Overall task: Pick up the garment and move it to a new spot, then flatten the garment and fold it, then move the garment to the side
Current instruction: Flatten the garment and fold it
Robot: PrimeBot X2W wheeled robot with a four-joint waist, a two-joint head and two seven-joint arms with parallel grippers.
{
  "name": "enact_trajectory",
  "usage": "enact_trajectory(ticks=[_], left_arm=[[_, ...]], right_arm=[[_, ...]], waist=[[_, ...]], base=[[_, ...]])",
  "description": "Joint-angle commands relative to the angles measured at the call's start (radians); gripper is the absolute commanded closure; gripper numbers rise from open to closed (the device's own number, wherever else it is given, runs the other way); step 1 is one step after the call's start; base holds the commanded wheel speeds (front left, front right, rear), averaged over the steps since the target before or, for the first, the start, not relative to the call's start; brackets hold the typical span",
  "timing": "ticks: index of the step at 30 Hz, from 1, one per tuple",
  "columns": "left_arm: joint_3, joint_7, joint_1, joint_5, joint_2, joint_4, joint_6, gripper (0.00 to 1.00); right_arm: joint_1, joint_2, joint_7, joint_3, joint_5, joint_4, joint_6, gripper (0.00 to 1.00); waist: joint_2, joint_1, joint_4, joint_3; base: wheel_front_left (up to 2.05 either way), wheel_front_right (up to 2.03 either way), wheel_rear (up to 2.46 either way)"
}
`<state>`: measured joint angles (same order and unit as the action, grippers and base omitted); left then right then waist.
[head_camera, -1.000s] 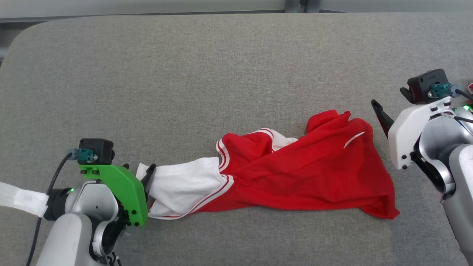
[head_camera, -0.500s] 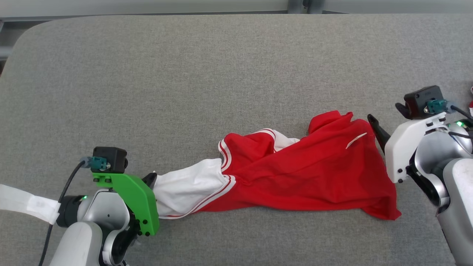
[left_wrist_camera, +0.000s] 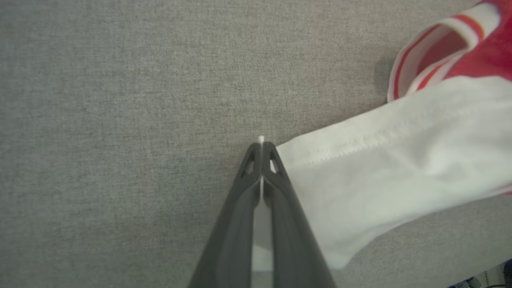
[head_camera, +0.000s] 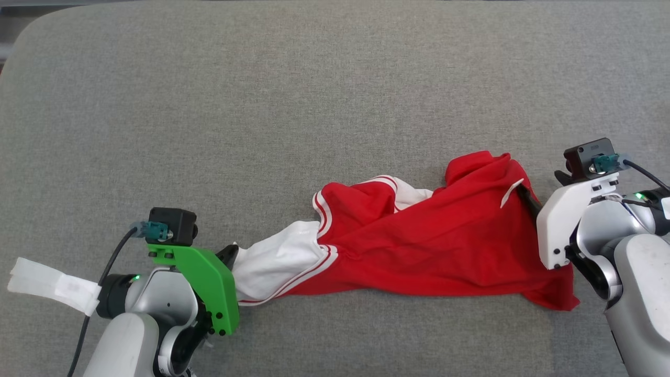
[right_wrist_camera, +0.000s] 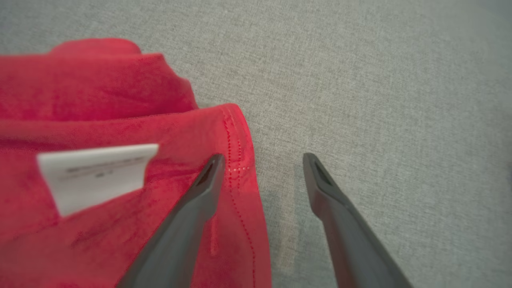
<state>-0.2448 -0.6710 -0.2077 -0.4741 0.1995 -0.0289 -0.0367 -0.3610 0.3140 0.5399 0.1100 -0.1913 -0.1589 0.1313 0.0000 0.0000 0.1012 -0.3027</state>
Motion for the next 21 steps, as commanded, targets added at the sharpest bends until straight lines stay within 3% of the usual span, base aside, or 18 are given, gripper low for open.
enact_trajectory(ticks=[1,3,5,9,10,11,12,14,15,17,21], left_arm=[[-0.001,0.005,-0.015,-0.003,-0.001,-0.004,-0.006,1.00],[-0.001,0.009,-0.018,-0.003,0.001,-0.009,-0.005,1.00],[-0.001,0.012,-0.022,-0.004,0.001,-0.013,-0.005,1.00],[-0.002,0.016,-0.029,-0.007,0.002,-0.014,-0.005,1.00],[-0.002,0.017,-0.030,-0.008,0.003,-0.014,-0.005,1.00],[-0.002,0.019,-0.032,-0.008,0.003,-0.013,-0.004,1.00],[-0.002,0.021,-0.033,-0.009,0.004,-0.013,-0.003,1.00],[-0.002,0.025,-0.037,-0.008,0.004,-0.014,-0.003,1.00],[-0.002,0.026,-0.038,-0.008,0.003,-0.016,-0.003,1.00],[-0.003,0.033,-0.040,-0.005,0.004,-0.019,-0.002,1.00],[0.001,0.078,-0.049,0.008,0.006,-0.013,-0.006,1.00]], right_arm=[[-0.009,0.000,0.008,0.004,-0.011,-0.008,-0.001,0.00],[-0.007,-0.007,0.021,0.005,-0.020,-0.013,-0.001,0.00],[-0.001,-0.013,0.040,0.006,-0.030,-0.021,-0.001,0.10],[0.001,-0.016,0.055,0.007,-0.039,-0.029,-0.001,0.11],[-0.001,-0.016,0.058,0.007,-0.041,-0.033,-0.001,0.17],[-0.004,-0.017,0.059,0.006,-0.043,-0.037,-0.001,0.33],[-0.007,-0.017,0.062,0.005,-0.043,-0.042,-0.001,0.41],[-0.012,-0.018,0.069,0.004,-0.044,-0.051,-0.001,0.71],[-0.015,-0.018,0.071,0.004,-0.044,-0.055,-0.001,0.77],[-0.022,-0.017,0.067,-0.002,-0.036,-0.060,-0.002,1.00],[-0.034,-0.023,0.025,-0.010,-0.021,-0.045,-0.001,1.00]], waist=[[0.0000,0.0000,0.005,-0.006],[0.0000,0.0000,0.007,-0.009],[0.0000,0.0000,0.009,-0.011],[0.0000,0.0000,0.010,-0.019],[0.0000,0.0000,0.011,-0.022],[0.0000,0.0000,0.011,-0.026],[0.0000,0.0000,0.011,-0.029],[0.0000,0.0000,0.012,-0.035],[0.0000,0.0000,0.013,-0.037],[0.0000,0.0000,0.015,-0.041],[0.0000,0.0000,0.016,-0.039]], base=[[0.00,0.00,0.00],[0.00,0.00,0.00],[0.00,0.00,0.00],[0.00,0.00,0.00],[0.00,0.00,0.00],[0.00,0.00,0.00],[0.00,0.00,0.00],[0.00,0.00,0.00],[0.00,0.00,0.00],[0.00,0.00,0.00],[0.00,0.00,0.00]])
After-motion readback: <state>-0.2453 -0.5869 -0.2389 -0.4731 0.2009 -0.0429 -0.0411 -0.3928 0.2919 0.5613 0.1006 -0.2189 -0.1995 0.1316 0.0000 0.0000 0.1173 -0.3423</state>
